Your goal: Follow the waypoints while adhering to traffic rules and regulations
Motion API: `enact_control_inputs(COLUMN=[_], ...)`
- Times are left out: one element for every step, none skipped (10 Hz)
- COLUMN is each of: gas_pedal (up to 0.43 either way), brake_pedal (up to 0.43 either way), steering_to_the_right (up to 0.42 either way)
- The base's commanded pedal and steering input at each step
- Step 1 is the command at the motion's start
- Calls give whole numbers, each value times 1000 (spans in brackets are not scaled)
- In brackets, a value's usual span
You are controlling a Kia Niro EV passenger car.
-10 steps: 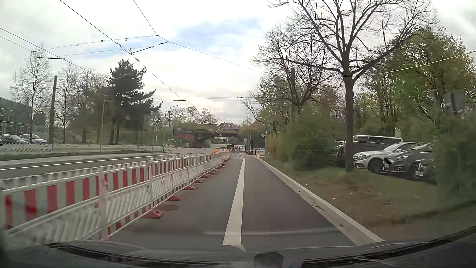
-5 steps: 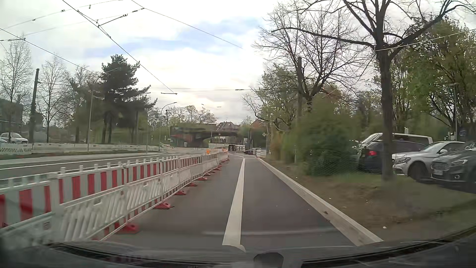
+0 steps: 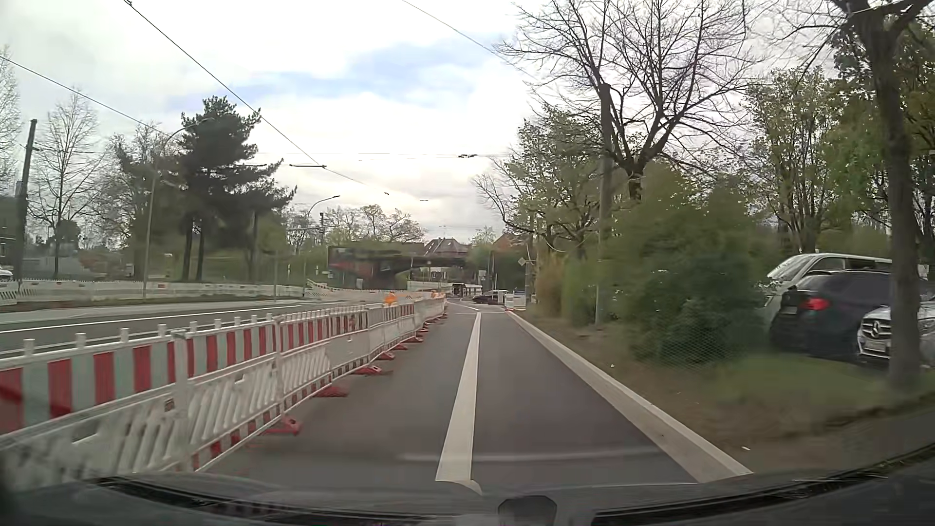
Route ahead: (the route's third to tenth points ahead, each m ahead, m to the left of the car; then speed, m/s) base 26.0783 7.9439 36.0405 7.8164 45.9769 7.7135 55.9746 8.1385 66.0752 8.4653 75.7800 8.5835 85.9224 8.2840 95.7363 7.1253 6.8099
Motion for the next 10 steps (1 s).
enact_control_inputs(gas_pedal=[59, 59, 59, 59, 59, 59, 59, 59, 59, 59], brake_pedal=[0, 0, 0, 0, 0, 0, 0, 0, 0, 0], steering_to_the_right=[3, 3, 2, 2, 2, 2, 2, 2, 2, 2])
